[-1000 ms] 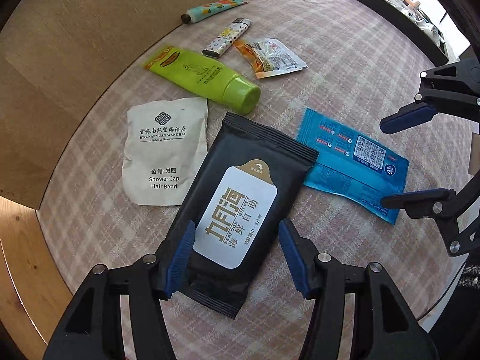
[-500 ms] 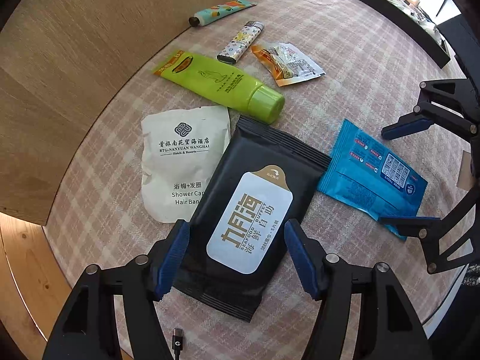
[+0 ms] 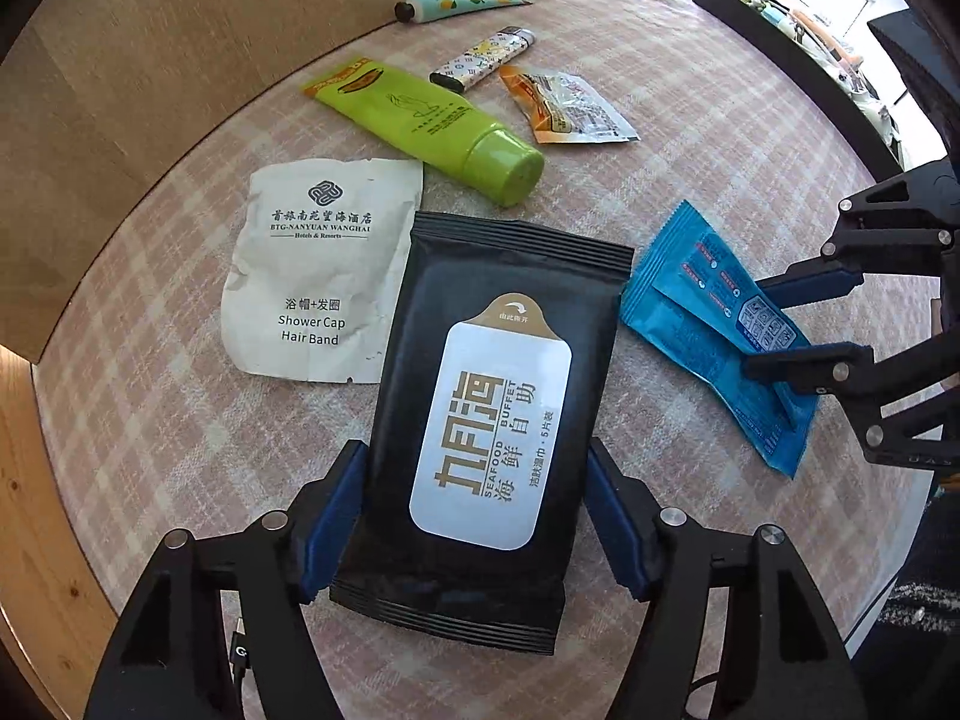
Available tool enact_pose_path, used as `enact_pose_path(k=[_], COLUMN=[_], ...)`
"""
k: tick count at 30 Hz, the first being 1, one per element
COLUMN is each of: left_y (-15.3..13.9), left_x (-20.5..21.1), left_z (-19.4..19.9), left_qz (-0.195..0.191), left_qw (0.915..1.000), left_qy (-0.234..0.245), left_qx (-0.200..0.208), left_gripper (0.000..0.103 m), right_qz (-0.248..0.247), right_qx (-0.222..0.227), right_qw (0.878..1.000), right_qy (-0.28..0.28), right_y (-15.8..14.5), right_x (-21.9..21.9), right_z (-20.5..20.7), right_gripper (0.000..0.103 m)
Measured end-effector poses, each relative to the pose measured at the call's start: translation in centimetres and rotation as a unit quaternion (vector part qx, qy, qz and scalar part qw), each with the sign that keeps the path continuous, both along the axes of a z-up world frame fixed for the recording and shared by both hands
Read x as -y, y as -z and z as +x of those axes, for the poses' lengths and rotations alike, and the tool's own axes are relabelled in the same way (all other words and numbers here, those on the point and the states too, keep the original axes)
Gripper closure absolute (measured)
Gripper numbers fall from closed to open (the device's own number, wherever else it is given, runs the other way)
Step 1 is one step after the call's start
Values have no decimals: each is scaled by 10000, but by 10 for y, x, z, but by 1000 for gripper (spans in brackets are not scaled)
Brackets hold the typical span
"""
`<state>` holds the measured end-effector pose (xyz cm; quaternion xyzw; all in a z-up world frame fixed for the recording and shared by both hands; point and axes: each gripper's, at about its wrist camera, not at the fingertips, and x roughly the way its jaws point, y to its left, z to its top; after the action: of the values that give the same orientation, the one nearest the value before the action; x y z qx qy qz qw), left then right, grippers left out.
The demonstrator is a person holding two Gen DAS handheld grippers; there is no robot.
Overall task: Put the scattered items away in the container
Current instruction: 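Grasp blue packet with right gripper while left grasps black wet-wipe pack, then carry packet in right gripper while left carries wipe pack, open over tray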
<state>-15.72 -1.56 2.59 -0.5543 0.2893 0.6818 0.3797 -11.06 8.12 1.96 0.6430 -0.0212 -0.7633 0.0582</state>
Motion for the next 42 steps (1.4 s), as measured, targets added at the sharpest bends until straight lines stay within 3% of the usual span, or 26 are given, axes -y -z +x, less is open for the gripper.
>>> enact_pose_path(k=[5, 8, 16, 19, 21, 26, 30, 34, 38, 42], left_y=[-3, -13, -44, -48, -62, -95, -115, -124, -124, -122], left_x=[8, 16, 42, 26, 11, -48, -124, -212, -296, -367], left_z=[20, 28, 43, 61, 72, 99, 128, 152, 169, 183], left_qz=[213, 562, 847, 961, 1044, 1357, 1662, 1960, 2288, 2383], left_qw=[9975, 9932, 9818, 9776, 9742, 9669, 9670, 9674, 9644, 9646], left_qy=[-664, -1009, -1691, -1832, -1941, -2068, -1819, -1496, -1295, -1124], left_qx=[115, 173, -175, -393, -495, -621, -650, -575, -274, -68], left_gripper=[40, 42, 43, 42, 42, 42, 42, 42, 42, 42], right_qz=[-213, -356, -894, -1033, -1167, -1278, -1228, -833, -444, -98], right_qx=[-125, -294, -763, -1026, -1161, -1497, -1727, -1943, -1956, -1882], right_qw=[9996, 9985, 9911, 9879, 9849, 9787, 9735, 9680, 9587, 9487], right_qy=[140, 302, 625, 542, 529, 585, 865, 1349, 2017, 2540], right_y=[-3, -10, -41, -57, -71, -99, -127, -152, -152, -151], right_x=[-12, -19, -66, -65, -87, -155, -251, -359, -457, -538], right_z=[8, 14, 34, 64, 74, 123, 154, 183, 214, 238], right_gripper=[94, 100, 100, 100, 100, 100, 100, 100, 100, 100])
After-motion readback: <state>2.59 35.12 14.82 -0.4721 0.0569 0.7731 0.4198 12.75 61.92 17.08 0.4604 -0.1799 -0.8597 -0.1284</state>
